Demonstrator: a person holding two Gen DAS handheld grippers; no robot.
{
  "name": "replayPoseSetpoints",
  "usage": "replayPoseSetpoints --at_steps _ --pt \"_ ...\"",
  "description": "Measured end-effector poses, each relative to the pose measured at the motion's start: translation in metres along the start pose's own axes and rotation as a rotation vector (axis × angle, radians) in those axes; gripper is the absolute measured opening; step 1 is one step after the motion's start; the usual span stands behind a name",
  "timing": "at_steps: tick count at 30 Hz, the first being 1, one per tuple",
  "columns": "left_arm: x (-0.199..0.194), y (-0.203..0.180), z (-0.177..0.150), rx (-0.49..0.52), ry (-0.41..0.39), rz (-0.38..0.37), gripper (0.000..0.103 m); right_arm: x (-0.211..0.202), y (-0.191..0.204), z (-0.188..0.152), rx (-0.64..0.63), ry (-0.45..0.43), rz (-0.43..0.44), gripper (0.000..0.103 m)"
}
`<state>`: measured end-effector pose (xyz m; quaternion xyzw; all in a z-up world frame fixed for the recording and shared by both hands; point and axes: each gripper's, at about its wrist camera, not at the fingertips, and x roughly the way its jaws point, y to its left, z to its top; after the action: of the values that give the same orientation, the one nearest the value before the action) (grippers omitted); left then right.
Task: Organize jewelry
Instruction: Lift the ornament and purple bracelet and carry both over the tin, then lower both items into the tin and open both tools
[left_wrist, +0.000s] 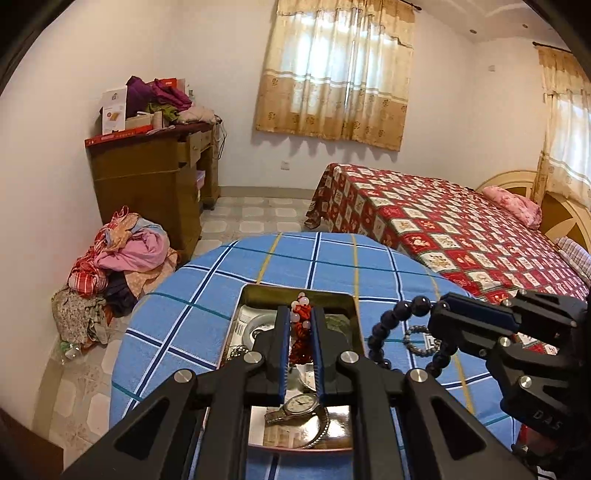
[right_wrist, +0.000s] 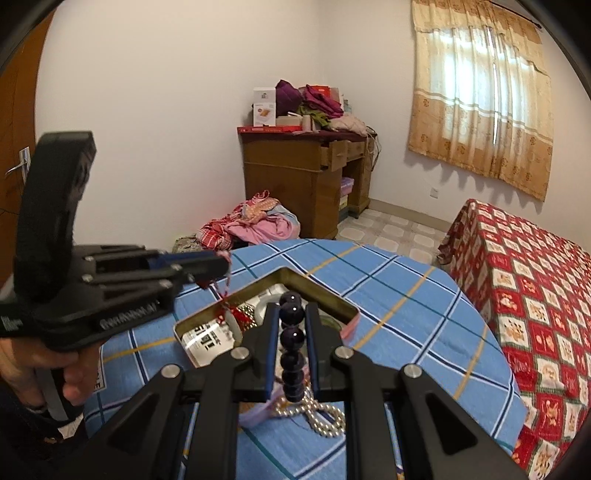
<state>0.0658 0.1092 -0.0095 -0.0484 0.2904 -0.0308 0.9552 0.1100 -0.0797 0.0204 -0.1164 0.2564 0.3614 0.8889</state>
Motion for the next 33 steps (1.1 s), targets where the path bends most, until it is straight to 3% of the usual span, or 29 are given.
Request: replayPoseSetpoints --at_steps 13,33 --pt "0.026 0.016 -0.012 -0.031 0.047 0.035 0.010 0.040 0.009 -0.006 -0.005 0.059 0.018 0.016" --pt "0.052 0.025 -0.033 -0.024 0.120 0.085 0.010 0.068 0.012 -0.025 0.005 0.141 0.025 0.016"
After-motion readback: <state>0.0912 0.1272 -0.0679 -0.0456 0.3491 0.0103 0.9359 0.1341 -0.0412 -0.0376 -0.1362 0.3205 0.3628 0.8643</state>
